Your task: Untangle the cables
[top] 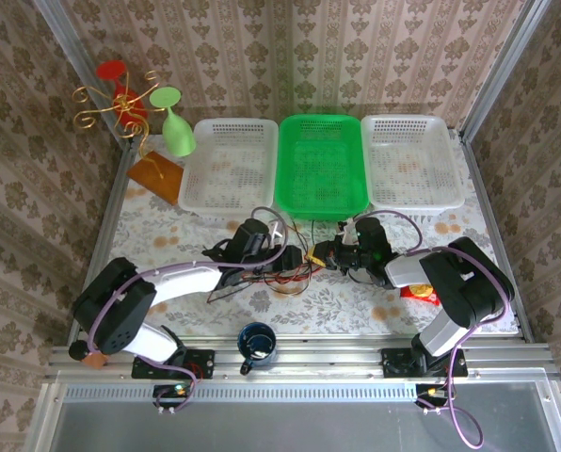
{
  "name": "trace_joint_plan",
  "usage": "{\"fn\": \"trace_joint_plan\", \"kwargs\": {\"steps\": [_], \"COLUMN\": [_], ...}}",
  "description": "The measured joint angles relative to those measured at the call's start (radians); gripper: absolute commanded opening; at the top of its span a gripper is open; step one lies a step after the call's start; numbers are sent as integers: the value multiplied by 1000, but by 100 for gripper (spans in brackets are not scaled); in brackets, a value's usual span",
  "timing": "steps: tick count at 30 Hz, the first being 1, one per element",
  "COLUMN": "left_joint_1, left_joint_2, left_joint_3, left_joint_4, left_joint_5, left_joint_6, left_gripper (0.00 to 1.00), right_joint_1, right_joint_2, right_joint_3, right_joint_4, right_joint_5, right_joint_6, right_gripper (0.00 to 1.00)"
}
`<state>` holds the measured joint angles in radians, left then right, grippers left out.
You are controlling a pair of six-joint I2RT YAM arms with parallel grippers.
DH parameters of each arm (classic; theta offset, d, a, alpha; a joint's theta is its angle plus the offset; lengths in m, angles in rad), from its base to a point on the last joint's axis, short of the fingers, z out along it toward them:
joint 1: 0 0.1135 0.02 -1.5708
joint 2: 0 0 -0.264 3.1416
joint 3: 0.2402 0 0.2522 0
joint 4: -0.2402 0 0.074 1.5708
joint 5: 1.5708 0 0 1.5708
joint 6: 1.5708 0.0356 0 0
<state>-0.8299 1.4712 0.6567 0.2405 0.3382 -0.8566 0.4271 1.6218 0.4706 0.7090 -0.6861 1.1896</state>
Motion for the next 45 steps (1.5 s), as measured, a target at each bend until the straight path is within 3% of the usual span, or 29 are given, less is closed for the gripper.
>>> {"fn": "trace_joint_plan", "kwargs": {"steps": [3, 9, 13, 19, 26, 34, 45], "left_joint_1": [-12, -20, -19, -20, -20, -5, 38], "left_joint_2": [2, 17, 42, 70, 17, -256, -505], "left_joint_3": [0, 6, 19, 37, 37, 37, 3], "left_joint_4": [0, -4, -13, -8, -36, -97, -98], "left_joint_5": [8, 14, 18, 21, -40, -215, -420], "left_joint_6": [1, 22, 41, 53, 78, 120, 169], "left_gripper": [48, 35, 33, 0, 0, 0, 0], "right_joint_1": [1, 2, 2, 2, 3, 4, -2], "right_joint_2": [0, 0, 0, -17, -100, -331, -532], "right_joint_3": [0, 2, 2, 2, 2, -7, 74], "right_joint_4": [0, 0, 0, 0, -37, -187, -488], "right_joint_5": [0, -3, -3, -4, -6, 25, 108], "right_joint_6": [0, 0, 0, 0, -8, -83, -182], "right_gripper": [0, 0, 0, 0, 0, 0, 0]}}
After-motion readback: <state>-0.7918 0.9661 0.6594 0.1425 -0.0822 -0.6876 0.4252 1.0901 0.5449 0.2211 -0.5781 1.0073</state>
